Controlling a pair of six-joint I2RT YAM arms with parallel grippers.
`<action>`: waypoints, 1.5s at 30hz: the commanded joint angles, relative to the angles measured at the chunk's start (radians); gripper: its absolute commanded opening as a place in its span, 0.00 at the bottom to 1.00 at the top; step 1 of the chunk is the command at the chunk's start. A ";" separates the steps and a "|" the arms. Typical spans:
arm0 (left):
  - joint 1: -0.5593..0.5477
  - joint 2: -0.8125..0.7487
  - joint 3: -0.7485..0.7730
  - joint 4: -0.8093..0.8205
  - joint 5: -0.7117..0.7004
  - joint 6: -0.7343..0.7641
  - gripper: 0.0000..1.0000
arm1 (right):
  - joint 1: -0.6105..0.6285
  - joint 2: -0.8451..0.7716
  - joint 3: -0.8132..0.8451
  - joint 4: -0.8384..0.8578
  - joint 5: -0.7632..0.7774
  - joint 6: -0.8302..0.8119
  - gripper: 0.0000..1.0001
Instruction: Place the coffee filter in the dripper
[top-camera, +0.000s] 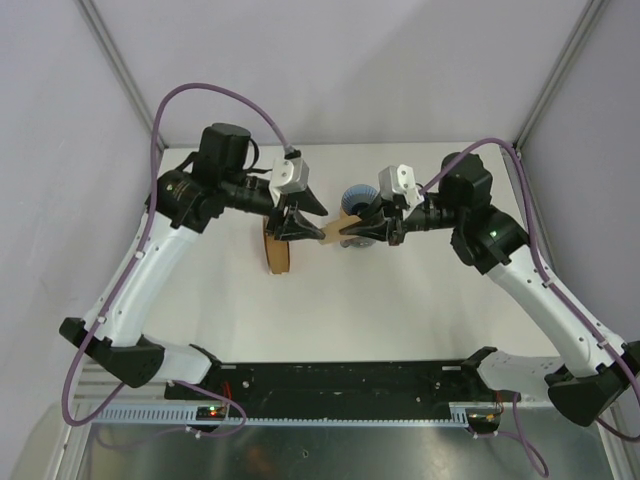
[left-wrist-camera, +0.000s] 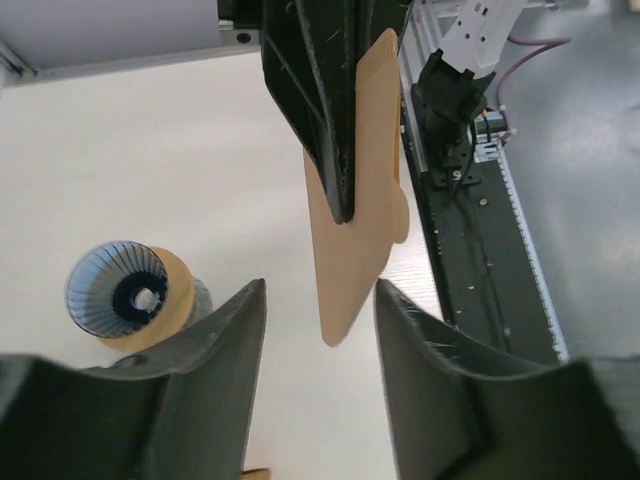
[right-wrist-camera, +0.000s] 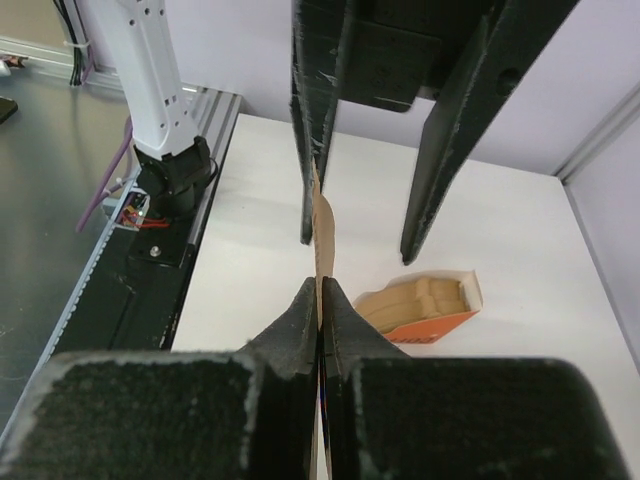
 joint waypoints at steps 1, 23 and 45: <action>-0.027 -0.010 0.013 0.050 -0.018 -0.040 0.43 | 0.012 0.005 0.009 0.067 -0.010 0.032 0.00; 0.001 -0.013 -0.087 0.275 -0.549 -0.650 0.00 | 0.020 -0.017 0.007 0.075 1.010 0.343 0.99; 0.015 -0.032 -0.177 0.294 -0.873 -1.052 0.00 | 0.352 0.191 -0.051 0.336 1.110 0.389 0.72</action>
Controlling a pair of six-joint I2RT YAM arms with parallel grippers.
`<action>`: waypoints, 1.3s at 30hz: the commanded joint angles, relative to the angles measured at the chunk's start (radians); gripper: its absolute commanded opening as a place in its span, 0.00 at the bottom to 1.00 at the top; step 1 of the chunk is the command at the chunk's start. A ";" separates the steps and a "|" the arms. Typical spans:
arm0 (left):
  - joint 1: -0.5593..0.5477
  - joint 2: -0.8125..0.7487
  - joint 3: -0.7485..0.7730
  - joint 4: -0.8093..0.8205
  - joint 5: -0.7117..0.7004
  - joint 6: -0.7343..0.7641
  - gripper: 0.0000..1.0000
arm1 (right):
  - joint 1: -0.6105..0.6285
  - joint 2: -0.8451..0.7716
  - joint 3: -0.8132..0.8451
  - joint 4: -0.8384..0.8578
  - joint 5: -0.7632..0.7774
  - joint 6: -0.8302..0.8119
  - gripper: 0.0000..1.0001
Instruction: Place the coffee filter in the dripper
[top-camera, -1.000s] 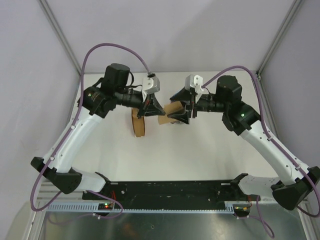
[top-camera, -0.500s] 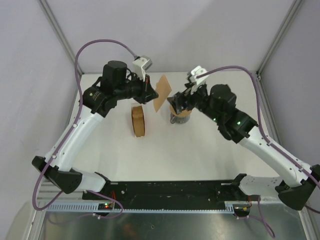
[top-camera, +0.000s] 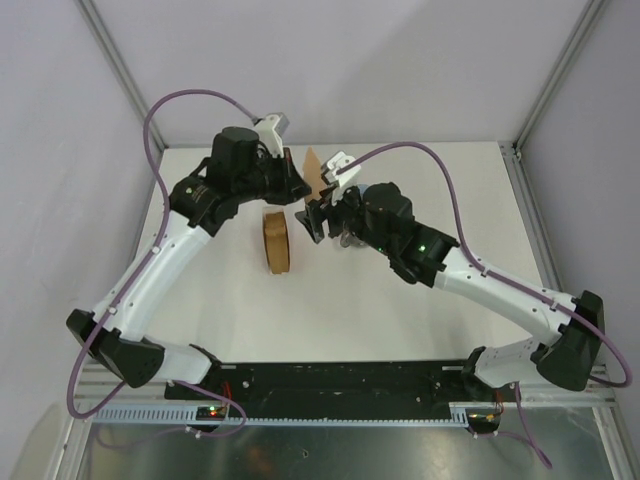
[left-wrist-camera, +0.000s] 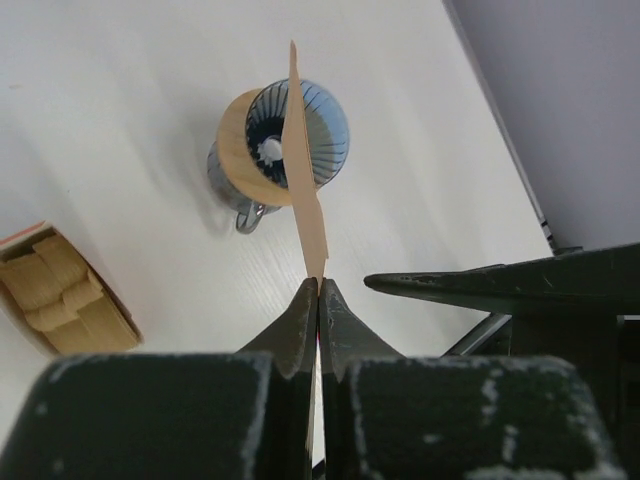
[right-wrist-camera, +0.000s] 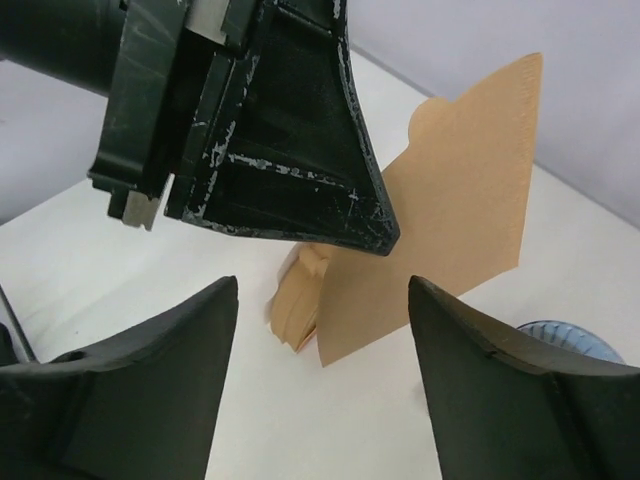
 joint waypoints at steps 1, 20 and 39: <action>0.017 -0.034 -0.055 0.022 -0.061 -0.023 0.00 | 0.005 0.017 0.000 0.066 0.002 0.028 0.67; 0.021 -0.012 -0.070 0.022 -0.012 -0.122 0.00 | -0.063 0.113 0.001 -0.013 -0.052 0.074 0.38; 0.024 -0.002 -0.085 0.032 0.010 -0.070 0.10 | -0.121 0.091 0.000 -0.047 -0.342 0.036 0.00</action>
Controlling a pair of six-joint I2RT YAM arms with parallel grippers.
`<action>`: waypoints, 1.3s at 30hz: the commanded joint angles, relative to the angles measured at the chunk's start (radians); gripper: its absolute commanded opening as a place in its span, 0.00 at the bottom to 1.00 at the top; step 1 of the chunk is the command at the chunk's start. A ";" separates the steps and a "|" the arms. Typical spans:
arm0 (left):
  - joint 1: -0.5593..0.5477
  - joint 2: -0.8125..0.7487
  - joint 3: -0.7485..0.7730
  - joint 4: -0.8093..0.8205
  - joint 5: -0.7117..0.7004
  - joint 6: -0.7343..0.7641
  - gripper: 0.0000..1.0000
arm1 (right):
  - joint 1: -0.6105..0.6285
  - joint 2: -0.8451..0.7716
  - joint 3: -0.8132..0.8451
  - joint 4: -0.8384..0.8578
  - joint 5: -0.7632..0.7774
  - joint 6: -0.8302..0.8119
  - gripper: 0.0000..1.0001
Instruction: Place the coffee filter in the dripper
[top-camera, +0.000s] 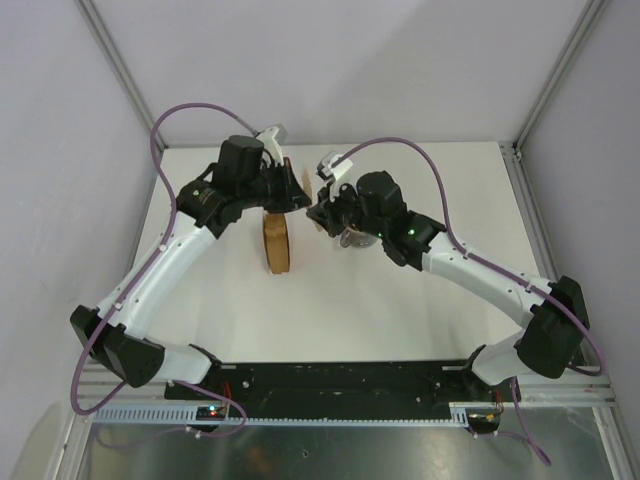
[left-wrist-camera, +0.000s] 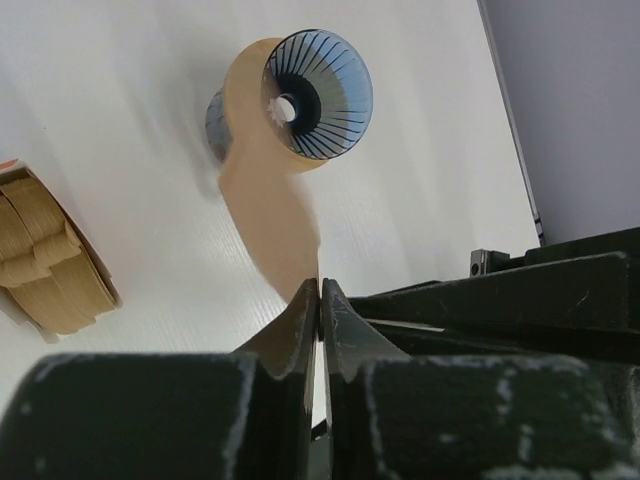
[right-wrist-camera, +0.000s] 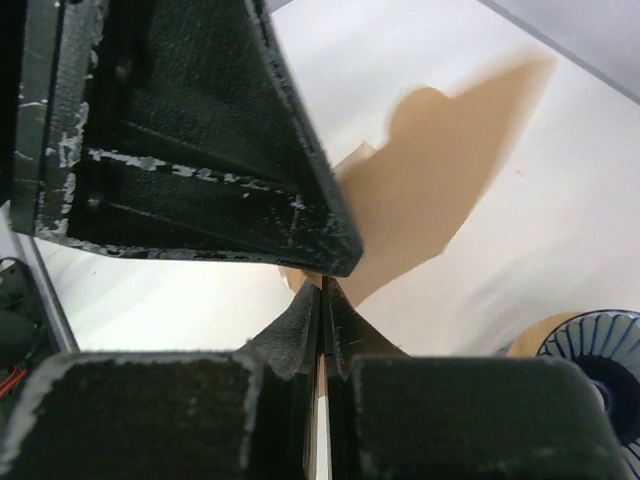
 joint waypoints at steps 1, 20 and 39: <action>0.010 -0.003 0.018 0.035 0.003 0.052 0.21 | -0.007 -0.032 0.008 -0.023 -0.128 -0.019 0.00; 0.214 -0.075 0.025 0.041 0.443 0.490 0.34 | -0.139 -0.177 -0.054 0.017 -0.481 -0.010 0.00; 0.248 -0.087 0.140 0.049 0.766 0.609 0.76 | -0.271 -0.402 -0.073 0.113 -0.608 0.106 0.00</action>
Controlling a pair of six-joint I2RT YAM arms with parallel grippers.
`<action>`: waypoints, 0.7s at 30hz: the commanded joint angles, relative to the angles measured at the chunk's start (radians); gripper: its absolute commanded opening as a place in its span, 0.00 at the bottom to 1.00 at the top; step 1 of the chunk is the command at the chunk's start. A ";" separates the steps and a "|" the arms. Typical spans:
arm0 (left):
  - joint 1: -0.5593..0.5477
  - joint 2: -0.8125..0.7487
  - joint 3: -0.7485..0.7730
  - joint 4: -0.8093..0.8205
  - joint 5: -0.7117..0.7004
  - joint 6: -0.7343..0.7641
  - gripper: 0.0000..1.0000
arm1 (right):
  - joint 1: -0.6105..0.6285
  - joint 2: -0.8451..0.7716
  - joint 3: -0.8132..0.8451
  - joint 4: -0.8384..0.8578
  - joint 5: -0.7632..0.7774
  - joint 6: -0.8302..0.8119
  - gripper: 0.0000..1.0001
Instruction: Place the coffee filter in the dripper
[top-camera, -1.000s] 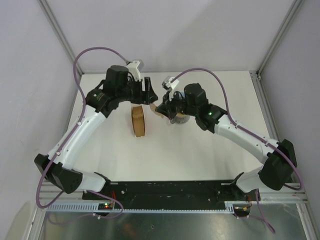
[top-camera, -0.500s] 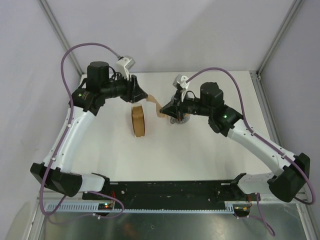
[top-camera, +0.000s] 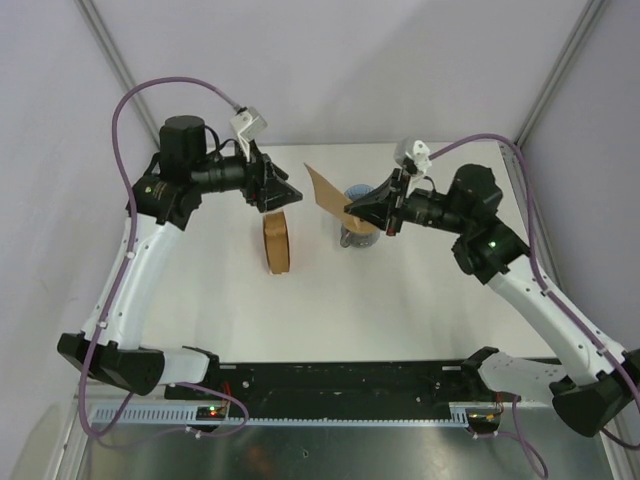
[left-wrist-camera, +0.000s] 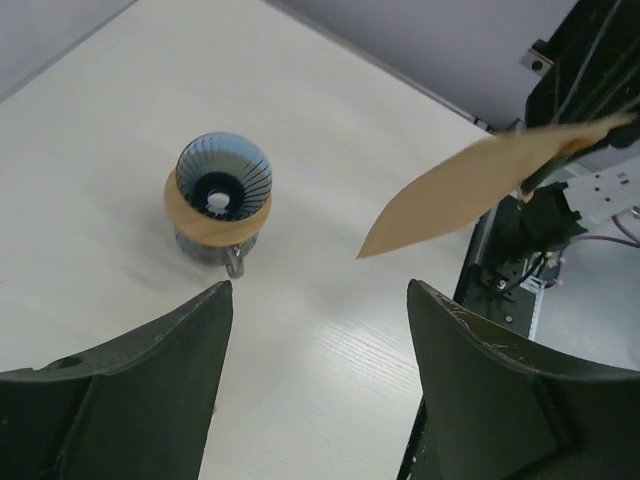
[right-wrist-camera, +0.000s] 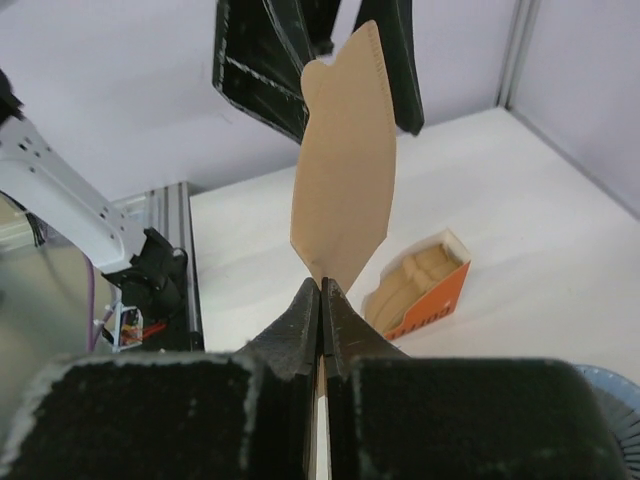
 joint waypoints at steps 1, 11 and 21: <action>0.003 -0.032 0.064 0.029 0.154 0.063 0.76 | -0.029 -0.076 0.006 0.101 -0.052 0.061 0.00; -0.142 -0.018 0.129 0.042 0.219 0.041 0.85 | 0.056 -0.075 0.006 0.293 -0.163 0.156 0.00; -0.161 -0.002 0.158 0.046 0.380 -0.070 0.17 | 0.092 -0.069 0.006 0.305 -0.150 0.161 0.00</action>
